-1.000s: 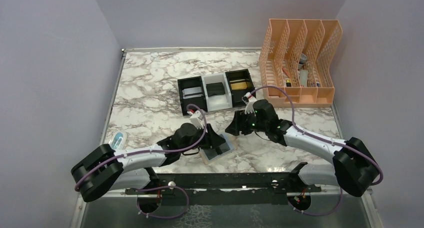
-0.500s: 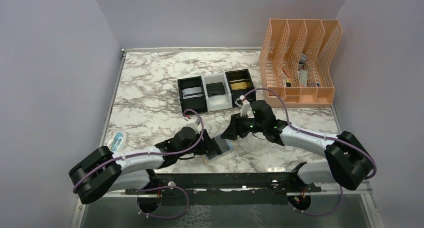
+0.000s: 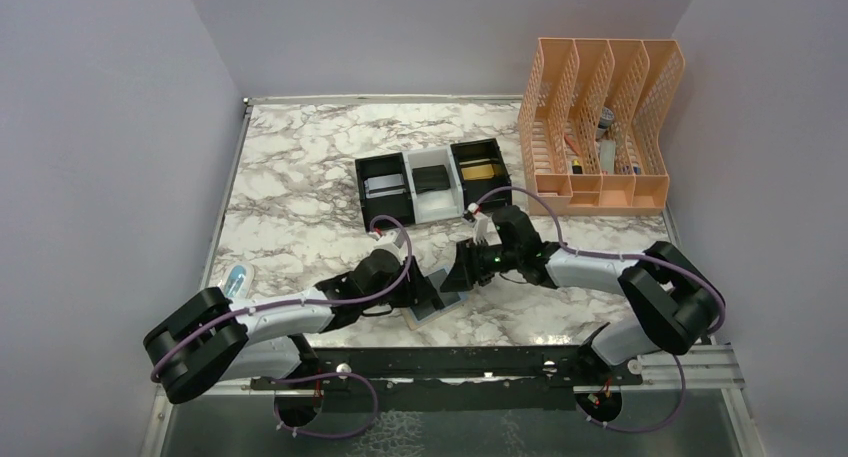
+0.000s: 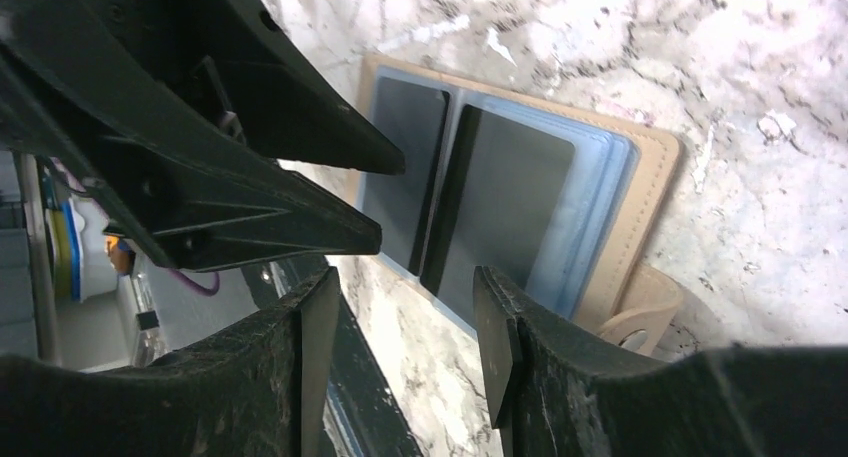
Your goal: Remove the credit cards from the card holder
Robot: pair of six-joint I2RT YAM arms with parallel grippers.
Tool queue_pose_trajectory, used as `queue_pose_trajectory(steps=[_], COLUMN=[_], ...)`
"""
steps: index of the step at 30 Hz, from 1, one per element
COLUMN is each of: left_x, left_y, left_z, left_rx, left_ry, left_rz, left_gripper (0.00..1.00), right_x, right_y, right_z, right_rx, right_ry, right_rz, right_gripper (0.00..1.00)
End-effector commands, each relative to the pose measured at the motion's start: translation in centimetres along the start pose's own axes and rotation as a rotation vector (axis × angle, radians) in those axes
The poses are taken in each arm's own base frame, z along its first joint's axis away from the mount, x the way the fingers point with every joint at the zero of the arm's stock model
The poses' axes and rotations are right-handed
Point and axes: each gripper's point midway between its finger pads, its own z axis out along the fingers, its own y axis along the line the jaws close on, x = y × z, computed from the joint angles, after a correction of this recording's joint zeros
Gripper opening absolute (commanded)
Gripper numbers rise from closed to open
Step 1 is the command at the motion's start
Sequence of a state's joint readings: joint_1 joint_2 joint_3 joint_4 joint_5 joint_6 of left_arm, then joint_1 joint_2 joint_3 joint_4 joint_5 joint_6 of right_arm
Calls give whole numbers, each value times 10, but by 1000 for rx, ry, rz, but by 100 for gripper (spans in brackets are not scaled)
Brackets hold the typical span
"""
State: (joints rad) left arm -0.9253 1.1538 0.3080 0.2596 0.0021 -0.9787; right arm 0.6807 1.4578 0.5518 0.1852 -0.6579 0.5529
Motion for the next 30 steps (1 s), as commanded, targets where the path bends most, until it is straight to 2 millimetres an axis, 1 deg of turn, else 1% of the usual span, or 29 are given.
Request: queue_pose_trajectory(steps=[1,5,12,14,17,20,23,30], left_x=[-8,-10,-17,-15,-9,-5,-4,-2], left_y=[-10,-15,-28,-26,-18,-10,-10,-13], left_z=[9,15,20,24,30,31,28,22], left_rx=[5,8,29,17,-18,-50,-49,-40], left_ry=[-17,-10,-15,-5,13,4,-1,-1], left_rz=[-3,4,27,27,-1,-25,-31,-34], left_gripper=[47,46,46,46,44,44,45,46], right_x=[5,6,7,7,7,7,9,5], right_y=[-8,-23,-30,-30,-32,-33,-34,-33], right_z=[6,9,6,6,6,4,3,2], right_rx=[7,71,113,115,126,139,142,149], right_ry=[38,53,44,42,38,31,33,19], right_rz=[-30,-38,-45,-44,-41,-41,-40,-46], right_gripper=[51,51,51,51,51,51,51,51])
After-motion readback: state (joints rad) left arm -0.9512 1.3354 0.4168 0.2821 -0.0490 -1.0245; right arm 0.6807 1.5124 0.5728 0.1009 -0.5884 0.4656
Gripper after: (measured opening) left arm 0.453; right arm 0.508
